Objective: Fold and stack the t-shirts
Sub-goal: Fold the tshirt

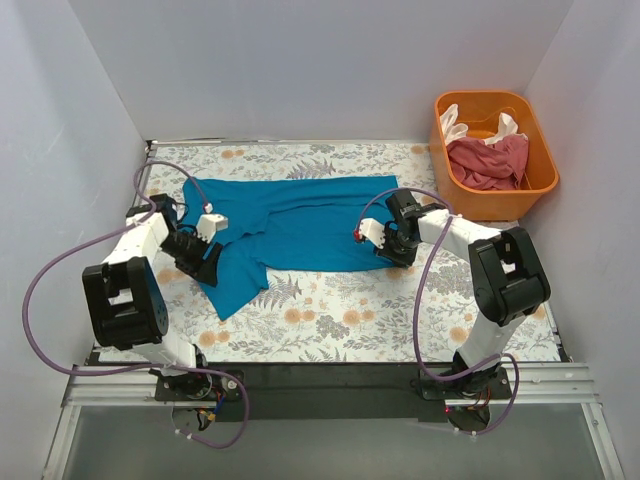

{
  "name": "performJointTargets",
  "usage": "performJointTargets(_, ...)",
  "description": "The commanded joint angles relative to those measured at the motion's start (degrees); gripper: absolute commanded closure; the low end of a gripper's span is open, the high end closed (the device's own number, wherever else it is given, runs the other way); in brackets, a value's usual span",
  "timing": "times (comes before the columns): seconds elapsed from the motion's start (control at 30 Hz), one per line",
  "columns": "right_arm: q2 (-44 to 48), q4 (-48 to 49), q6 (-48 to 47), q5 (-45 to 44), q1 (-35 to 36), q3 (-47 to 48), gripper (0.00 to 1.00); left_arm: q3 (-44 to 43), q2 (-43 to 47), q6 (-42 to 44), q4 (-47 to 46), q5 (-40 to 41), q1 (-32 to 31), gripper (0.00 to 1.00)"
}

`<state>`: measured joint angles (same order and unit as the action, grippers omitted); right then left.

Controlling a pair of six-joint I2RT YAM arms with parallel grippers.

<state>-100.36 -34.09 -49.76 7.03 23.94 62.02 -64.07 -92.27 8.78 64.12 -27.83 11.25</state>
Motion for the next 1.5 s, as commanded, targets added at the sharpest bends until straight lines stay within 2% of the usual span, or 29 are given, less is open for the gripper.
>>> performJointTargets(0.0, -2.7, 2.5, -1.2, -3.4, -0.1, -3.3, 0.91, 5.2, 6.2, 4.0, -6.1, 4.8, -2.5, 0.47)
performJointTargets(0.07, -2.9, 2.4, -0.7, -3.8, -0.1, -2.8, 0.99, 9.0, 8.5, 5.3, -7.9, 6.6, -3.8, 0.47)
performJointTargets(0.27, -2.6, 2.1, 0.2, -3.4, -0.2, -1.5, 0.99, 13.8, 11.1, 4.3, -17.8, 12.0, -7.9, 0.49)
performJointTargets(0.4, -2.9, 1.3, 0.8, -2.8, -0.1, -0.1, 0.99, 14.7, 9.9, 4.4, -19.6, 13.2, -10.3, 0.52)
performJointTargets(0.67, -5.6, -1.9, 1.8, -1.1, -1.1, 3.7, 0.99, 20.8, 6.8, 6.0, -24.7, 18.9, -10.5, 0.6)
performJointTargets(0.7, -5.8, -2.7, 1.6, -1.1, -1.1, 3.8, 0.99, 21.4, 6.6, 6.7, -24.5, 19.5, -12.2, 0.67)
performJointTargets(0.8, -6.1, -4.8, -0.1, -1.2, -1.2, 4.2, 0.99, 23.1, 7.5, 7.5, -22.6, 20.0, -12.2, 0.85)
performJointTargets(0.83, -5.9, -5.5, -0.3, -1.3, -1.1, 3.6, 0.99, 22.8, 9.1, 7.7, -21.5, 19.6, -12.2, 0.95)
performJointTargets(0.9, -3.9, -6.1, -0.9, -1.0, -1.4, 2.5, 0.99, 21.8, 10.8, 7.5, -17.2, 17.3, -12.2, 1.0)
performJointTargets(1.1, 5.3, -10.4, -1.7, 2.5, -2.3, -2.2, 0.99, 13.2, 14.9, 5.4, -5.6, 12.1, -11.3, 1.0)
performJointTargets(1.23, 9.8, -12.0, -3.1, 3.0, -3.1, -2.5, 0.99, 4.2, 13.4, 5.5, -1.1, 8.6, -6.2, 1.0)
performJointTargets(1.3, 10.1, -13.1, -3.7, 3.4, -4.2, -0.2, 0.99, -1.7, 11.3, 5.5, 0.5, 7.9, -4.6, 1.0)
performJointTargets(1.47, 6.4, -14.2, -5.2, 3.9, -6.4, 6.2, 0.99, -9.6, 6.4, 6.2, 1.0, 6.7, -3.6, 1.0)
